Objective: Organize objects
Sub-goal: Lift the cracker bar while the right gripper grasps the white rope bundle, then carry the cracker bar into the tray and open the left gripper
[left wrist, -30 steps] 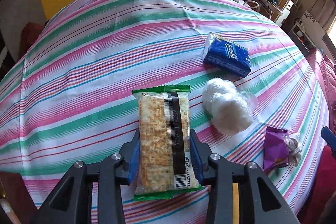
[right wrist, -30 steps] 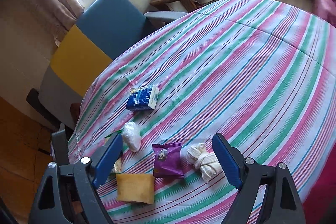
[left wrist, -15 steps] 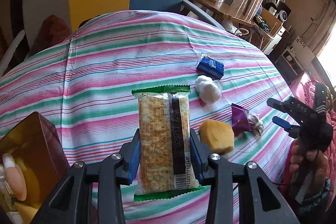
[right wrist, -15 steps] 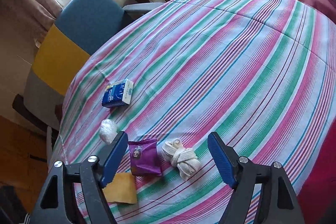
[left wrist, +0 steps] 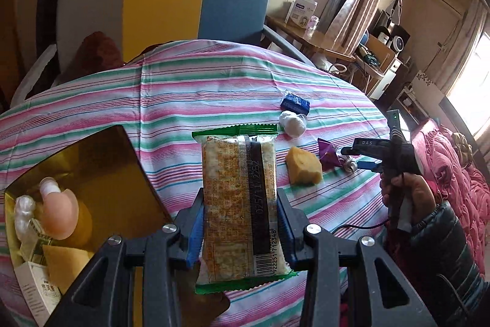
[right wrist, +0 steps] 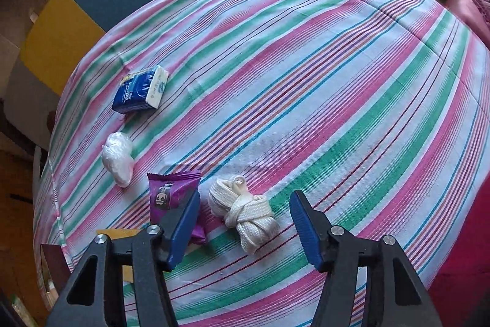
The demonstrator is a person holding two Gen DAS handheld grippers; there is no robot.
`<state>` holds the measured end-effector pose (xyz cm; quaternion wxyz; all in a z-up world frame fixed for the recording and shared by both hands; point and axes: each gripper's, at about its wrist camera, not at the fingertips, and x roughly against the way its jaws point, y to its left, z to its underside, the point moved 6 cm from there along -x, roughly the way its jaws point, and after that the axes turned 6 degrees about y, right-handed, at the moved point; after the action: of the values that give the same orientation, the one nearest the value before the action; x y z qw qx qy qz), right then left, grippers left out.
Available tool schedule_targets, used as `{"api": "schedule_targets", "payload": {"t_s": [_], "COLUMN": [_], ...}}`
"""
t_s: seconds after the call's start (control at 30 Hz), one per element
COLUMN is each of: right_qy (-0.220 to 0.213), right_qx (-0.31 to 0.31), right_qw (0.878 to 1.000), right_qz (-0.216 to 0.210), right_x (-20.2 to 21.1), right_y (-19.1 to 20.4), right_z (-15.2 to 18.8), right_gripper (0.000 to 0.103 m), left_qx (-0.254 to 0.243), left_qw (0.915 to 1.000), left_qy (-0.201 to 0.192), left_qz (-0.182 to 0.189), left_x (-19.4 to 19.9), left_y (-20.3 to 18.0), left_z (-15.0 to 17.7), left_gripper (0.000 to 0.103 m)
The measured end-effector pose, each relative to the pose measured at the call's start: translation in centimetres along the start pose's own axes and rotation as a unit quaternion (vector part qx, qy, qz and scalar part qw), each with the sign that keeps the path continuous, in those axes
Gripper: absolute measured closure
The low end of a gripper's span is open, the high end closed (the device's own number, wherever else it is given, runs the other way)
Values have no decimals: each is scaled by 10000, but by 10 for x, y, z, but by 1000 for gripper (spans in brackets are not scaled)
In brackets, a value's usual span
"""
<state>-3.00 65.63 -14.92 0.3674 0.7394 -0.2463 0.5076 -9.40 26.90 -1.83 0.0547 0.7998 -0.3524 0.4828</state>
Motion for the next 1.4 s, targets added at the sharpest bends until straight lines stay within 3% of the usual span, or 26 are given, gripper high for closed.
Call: {"api": "schedule_targets", "payload": {"t_s": [0.07, 0.13, 0.27, 0.4, 0.57, 0.67, 0.87, 0.97, 1.17, 1.4], "right_qy": [4, 59, 9, -9, -24, -40, -36, -29, 0, 10], "right_qx": [127, 311, 714, 751, 844, 921, 932, 947, 932, 940], "right_qw": [9997, 9992, 9960, 9955, 9941, 9928, 9928, 9927, 9931, 9931], "right_qz": [186, 257, 528, 570, 686, 761, 754, 749, 706, 702], "right_x": [-3, -6, -6, -3, -2, -4, -4, -7, -8, -8], "right_y": [2, 6, 16, 15, 17, 22, 22, 26, 26, 25], "right_z": [0, 1, 6, 6, 7, 6, 7, 5, 6, 5], "right_gripper": [46, 62, 70, 70, 70, 70, 70, 70, 70, 70], "left_qx": [165, 367, 1026, 1927, 2612, 2621, 2314, 2442, 2382, 2345], "left_qw": [9998, 9991, 9931, 9761, 9573, 9588, 9712, 9695, 9691, 9657], "left_qy": [-87, -181, -404, -605, -648, -584, -348, -43, 309, 635], "left_qz": [11, -83, -391, -805, -1054, -930, -451, -210, -554, -915], "left_x": [15, 29, 61, 95, 111, 102, 56, 20, -35, -72], "left_y": [16, 38, 95, 163, 212, 211, 180, 171, 164, 169], "left_z": [9, 18, 43, 81, 121, 119, 70, 48, 15, 7], "left_gripper": [62, 62, 62, 62, 62, 62, 62, 62, 62, 62]}}
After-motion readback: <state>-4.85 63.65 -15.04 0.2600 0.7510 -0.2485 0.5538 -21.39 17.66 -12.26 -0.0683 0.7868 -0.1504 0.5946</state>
